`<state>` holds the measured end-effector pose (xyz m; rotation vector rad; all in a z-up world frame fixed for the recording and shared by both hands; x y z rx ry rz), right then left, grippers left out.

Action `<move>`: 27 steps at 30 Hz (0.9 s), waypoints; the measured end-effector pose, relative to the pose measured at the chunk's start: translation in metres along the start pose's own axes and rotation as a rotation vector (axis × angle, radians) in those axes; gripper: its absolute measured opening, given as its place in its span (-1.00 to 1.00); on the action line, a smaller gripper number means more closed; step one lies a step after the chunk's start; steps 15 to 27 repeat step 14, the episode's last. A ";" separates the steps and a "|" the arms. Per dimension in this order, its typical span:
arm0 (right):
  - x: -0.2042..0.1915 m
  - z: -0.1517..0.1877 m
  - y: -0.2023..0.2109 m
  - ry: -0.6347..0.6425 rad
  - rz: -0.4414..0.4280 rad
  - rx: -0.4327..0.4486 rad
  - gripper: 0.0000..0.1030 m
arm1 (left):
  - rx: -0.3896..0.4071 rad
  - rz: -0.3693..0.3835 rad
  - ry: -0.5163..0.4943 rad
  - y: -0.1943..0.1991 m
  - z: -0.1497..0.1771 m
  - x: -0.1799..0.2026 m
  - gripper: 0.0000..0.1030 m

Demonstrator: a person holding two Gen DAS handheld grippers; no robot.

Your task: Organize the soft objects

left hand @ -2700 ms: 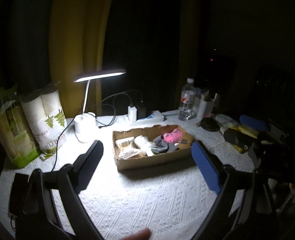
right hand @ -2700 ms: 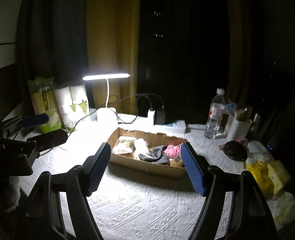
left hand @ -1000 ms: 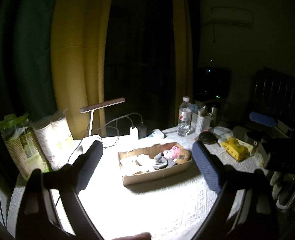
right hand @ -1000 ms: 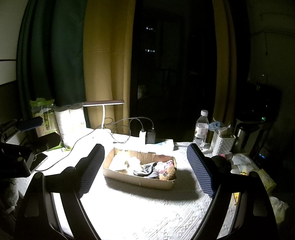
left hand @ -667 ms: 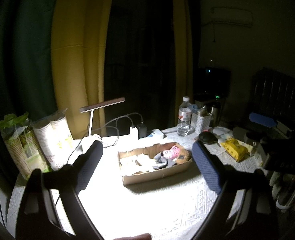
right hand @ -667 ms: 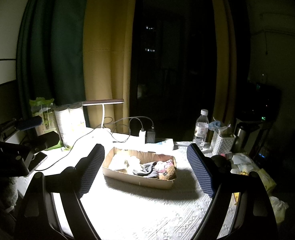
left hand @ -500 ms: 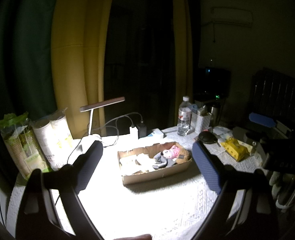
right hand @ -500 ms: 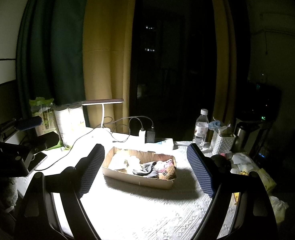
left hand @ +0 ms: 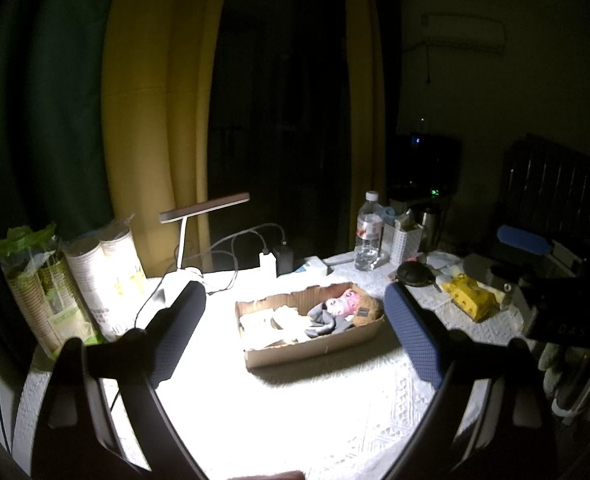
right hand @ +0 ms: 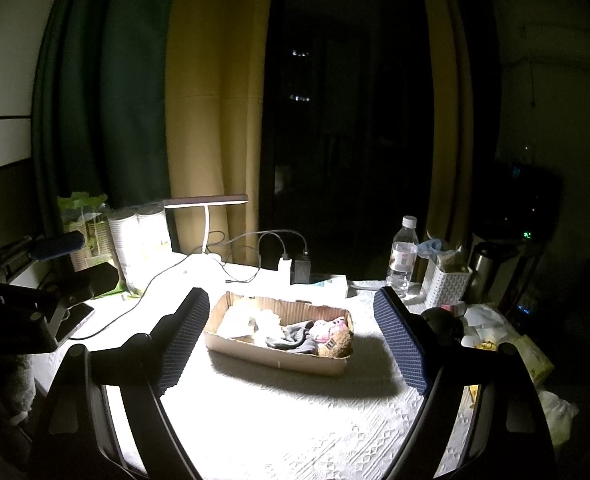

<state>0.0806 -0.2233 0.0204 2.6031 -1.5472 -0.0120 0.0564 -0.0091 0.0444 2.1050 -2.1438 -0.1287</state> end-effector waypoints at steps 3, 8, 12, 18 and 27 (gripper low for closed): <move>-0.001 -0.001 0.001 0.000 -0.002 -0.001 0.68 | 0.003 0.001 -0.001 0.001 0.002 0.001 0.78; 0.000 0.000 0.001 -0.001 -0.002 -0.001 0.68 | 0.002 0.001 0.000 0.002 0.001 0.001 0.78; 0.000 -0.001 0.001 0.000 -0.003 -0.001 0.68 | 0.001 0.008 0.003 0.001 0.003 0.004 0.78; 0.001 0.002 0.001 -0.003 0.001 -0.002 0.68 | -0.002 0.015 0.003 0.001 0.003 0.007 0.78; 0.001 0.002 0.001 -0.003 0.001 -0.002 0.68 | -0.002 0.015 0.003 0.001 0.003 0.007 0.78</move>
Point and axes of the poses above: each gripper's, at about its wrist camera, not at the fingertips, and y roughly against the way its jaws point, x to its right, z to its underside, the point moved 3 cm from there along -y, roughly the way its jaws point, and after that the axes turned 12 degrees about x, right-handed, at the moved point
